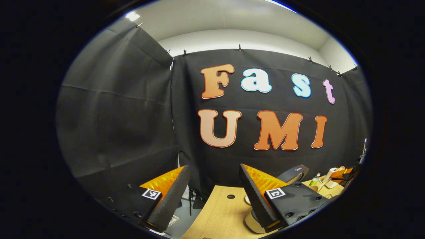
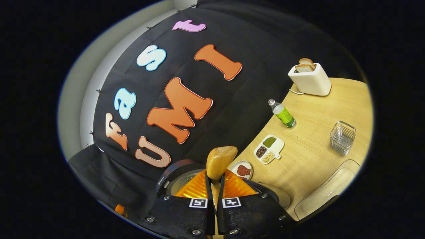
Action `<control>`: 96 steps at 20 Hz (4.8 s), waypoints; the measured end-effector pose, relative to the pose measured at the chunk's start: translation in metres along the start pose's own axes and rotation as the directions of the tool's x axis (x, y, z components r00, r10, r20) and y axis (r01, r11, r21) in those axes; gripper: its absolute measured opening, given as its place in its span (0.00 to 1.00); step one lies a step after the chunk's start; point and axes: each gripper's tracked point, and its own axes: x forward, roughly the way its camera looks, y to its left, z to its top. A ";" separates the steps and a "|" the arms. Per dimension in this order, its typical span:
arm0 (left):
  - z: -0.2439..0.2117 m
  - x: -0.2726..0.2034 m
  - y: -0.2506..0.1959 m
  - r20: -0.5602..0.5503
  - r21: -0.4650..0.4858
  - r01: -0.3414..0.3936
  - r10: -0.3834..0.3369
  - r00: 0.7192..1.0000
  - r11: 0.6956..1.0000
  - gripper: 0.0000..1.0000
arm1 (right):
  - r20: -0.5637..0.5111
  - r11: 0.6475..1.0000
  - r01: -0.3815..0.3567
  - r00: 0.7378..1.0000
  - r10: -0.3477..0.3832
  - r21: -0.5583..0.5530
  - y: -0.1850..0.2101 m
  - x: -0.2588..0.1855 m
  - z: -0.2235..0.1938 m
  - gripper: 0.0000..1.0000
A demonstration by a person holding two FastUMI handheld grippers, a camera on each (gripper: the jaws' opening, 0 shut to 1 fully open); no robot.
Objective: Close the left gripper, press the button to open the rice cooker; take a wooden spoon from the chopstick holder with the right hand, scoop a spoonful of rice and pour it into the rice cooker, then put the wooden spoon back into the chopstick holder.
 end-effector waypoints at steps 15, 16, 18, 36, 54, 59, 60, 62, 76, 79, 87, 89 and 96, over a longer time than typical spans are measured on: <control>-0.006 -0.003 0.011 -0.005 -0.029 -0.012 0.012 1.000 1.000 0.97 | 0.046 0.971 -0.012 0.999 0.024 -0.240 0.032 0.001 0.001 0.02; -0.005 -0.003 0.011 -0.003 -0.032 -0.010 0.010 1.000 0.999 0.97 | 0.047 0.965 -0.010 0.999 0.023 -0.260 0.033 0.000 0.000 0.02; -0.006 -0.001 0.012 -0.002 -0.033 -0.010 0.010 1.000 0.999 0.99 | 0.049 0.959 -0.009 0.998 0.024 -0.284 0.035 0.001 -0.002 0.02; -0.013 0.002 0.027 -0.018 -0.044 -0.040 0.039 0.999 0.998 1.00 | 0.055 0.767 -0.034 0.994 0.091 -0.641 0.068 0.000 -0.031 0.02; -0.016 0.000 0.029 -0.022 -0.026 -0.054 0.054 0.998 0.998 1.00 | 0.005 0.537 -0.072 0.990 0.141 -0.840 0.087 -0.003 -0.061 0.02; -0.022 0.000 0.030 -0.033 -0.015 -0.061 0.060 0.998 0.998 0.99 | -0.008 0.487 -0.079 0.989 0.147 -0.870 0.087 -0.003 -0.067 0.02; -0.023 0.000 0.030 -0.036 -0.015 -0.061 0.060 0.998 0.998 1.00 | -0.009 0.480 -0.078 0.989 0.146 -0.874 0.086 -0.004 -0.069 0.02; -0.023 -0.001 0.029 -0.037 -0.015 -0.060 0.060 0.998 0.998 0.97 | -0.014 0.470 -0.084 0.989 0.150 -0.879 0.086 -0.003 -0.069 0.02; -0.016 -0.002 -0.001 -0.012 -0.023 -0.028 0.028 1.000 0.999 0.97 | 0.135 0.631 0.076 0.990 0.046 -0.772 0.013 -0.033 0.024 0.02; -0.014 0.002 -0.016 -0.003 -0.009 -0.029 0.029 1.000 1.000 0.97 | 0.184 0.652 0.143 0.983 -0.006 -0.745 -0.020 -0.044 0.057 0.02; -0.010 -0.004 -0.067 0.001 0.004 -0.025 0.025 1.000 1.000 0.97 | 0.248 0.682 0.267 0.960 -0.128 -0.681 -0.119 -0.065 0.119 0.02; -0.008 -0.007 -0.079 0.004 0.012 -0.035 0.035 0.999 0.999 0.97 | 0.238 0.691 0.280 0.958 -0.160 -0.666 -0.148 -0.067 0.124 0.02; -0.006 -0.025 -0.123 0.001 0.013 -0.038 0.038 0.999 0.999 0.97 | 0.167 0.727 0.298 0.954 -0.249 -0.618 -0.239 -0.048 0.120 0.02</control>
